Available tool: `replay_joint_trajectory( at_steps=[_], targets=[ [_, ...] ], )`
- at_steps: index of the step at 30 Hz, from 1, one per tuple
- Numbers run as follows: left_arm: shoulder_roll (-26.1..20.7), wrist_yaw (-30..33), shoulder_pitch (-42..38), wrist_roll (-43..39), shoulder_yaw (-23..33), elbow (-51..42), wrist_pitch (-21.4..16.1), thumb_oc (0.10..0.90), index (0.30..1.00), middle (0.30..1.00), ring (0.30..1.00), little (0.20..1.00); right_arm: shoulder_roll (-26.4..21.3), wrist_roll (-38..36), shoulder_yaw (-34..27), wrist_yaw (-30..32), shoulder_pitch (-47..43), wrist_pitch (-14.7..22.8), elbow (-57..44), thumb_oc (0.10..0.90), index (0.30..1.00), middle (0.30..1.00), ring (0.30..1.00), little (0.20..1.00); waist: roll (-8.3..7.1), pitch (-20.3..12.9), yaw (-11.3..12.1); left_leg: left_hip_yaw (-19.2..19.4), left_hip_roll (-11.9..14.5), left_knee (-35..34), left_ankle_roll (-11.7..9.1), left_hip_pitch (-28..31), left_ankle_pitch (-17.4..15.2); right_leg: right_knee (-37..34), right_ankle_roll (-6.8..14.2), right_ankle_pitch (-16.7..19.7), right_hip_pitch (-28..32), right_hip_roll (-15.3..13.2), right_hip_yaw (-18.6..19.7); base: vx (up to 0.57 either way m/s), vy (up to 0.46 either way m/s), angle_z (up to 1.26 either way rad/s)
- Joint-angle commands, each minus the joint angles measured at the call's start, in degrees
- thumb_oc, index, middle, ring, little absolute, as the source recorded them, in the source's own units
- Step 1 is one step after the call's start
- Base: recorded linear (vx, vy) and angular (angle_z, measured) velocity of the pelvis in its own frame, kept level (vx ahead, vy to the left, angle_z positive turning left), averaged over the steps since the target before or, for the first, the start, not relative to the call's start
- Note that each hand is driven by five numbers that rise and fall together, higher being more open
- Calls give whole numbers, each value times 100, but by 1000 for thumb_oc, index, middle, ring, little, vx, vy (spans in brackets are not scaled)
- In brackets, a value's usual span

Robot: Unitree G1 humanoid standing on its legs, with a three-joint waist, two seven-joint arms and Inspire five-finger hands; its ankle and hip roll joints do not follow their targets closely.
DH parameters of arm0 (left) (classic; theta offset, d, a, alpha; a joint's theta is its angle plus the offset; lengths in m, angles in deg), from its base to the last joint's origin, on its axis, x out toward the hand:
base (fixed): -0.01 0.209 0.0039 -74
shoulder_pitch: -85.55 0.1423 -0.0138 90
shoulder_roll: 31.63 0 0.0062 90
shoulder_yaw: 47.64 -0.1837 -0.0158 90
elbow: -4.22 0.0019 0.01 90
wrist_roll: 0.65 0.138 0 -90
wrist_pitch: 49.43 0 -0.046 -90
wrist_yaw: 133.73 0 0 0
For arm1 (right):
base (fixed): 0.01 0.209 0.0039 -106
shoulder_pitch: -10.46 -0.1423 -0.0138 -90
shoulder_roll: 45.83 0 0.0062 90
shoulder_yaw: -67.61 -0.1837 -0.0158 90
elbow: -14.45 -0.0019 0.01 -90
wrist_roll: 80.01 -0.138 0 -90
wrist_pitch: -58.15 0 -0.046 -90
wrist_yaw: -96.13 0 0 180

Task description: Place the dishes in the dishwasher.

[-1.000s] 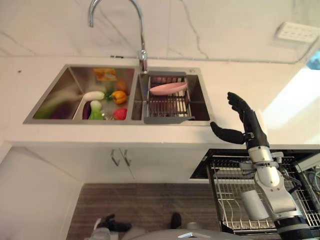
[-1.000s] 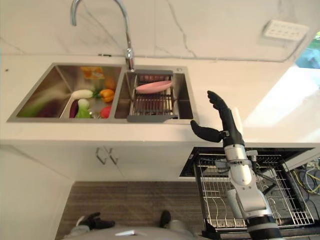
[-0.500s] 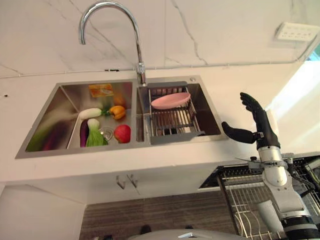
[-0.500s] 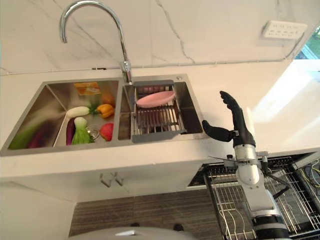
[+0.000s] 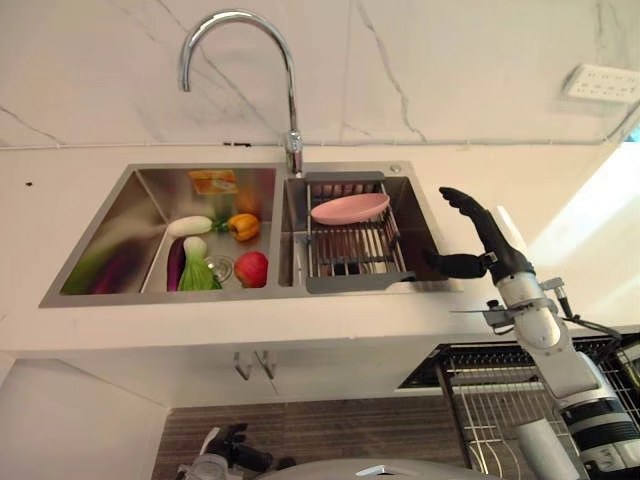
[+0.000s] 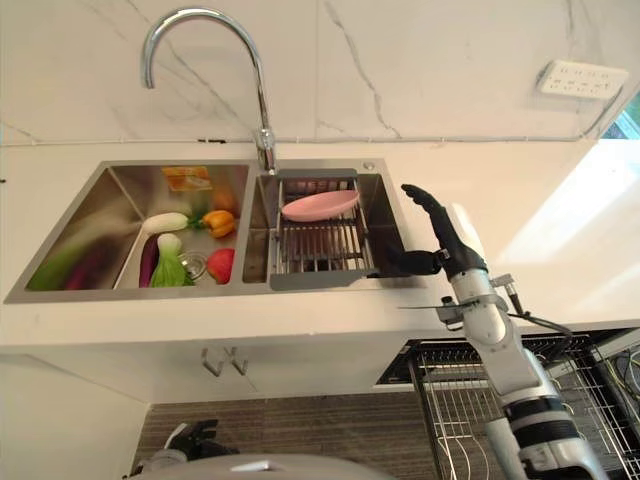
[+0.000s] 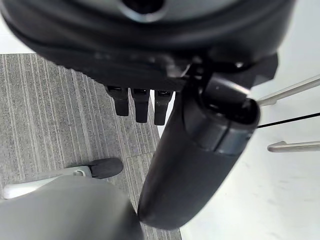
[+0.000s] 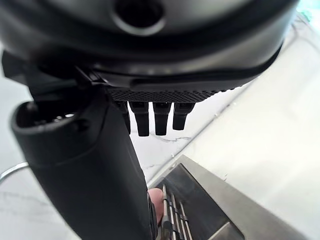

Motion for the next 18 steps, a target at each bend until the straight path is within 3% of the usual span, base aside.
replay_joint_trajectory(
  at_steps=[1, 6, 18],
  targets=[
    [82, 22, -207, 134, -172, 392, -152, 800, 900, 900, 900, 900, -380, 352, 57, 222, -980, 381, -228, 800, 900, 900, 900, 900, -197, -243, 237, -69, 70, 61, 4, 177, -242, 289, 285, -78, 47, -308, 73, 2, -32, 0],
    [-6, 187, -177, 526, -305, 466, -189, 800, 900, 900, 900, 900, -831, 1211, 624, 432, -1579, 392, -53, 800, 900, 900, 900, 900, -201, -219, 311, -129, 83, 61, -16, 149, -238, 281, 283, -84, 58, -289, -4, -2, -7, 2],
    [-2, 275, -177, 508, -620, 382, -201, 800, 900, 900, 900, 900, -475, 1360, 1465, 656, -2533, 124, 935, 800, 900, 900, 900, 900, -200, -170, 517, -280, 49, 61, -18, 20, -208, 210, 289, -60, 79, -305, -188, 2, -5, 11]
  ],
)
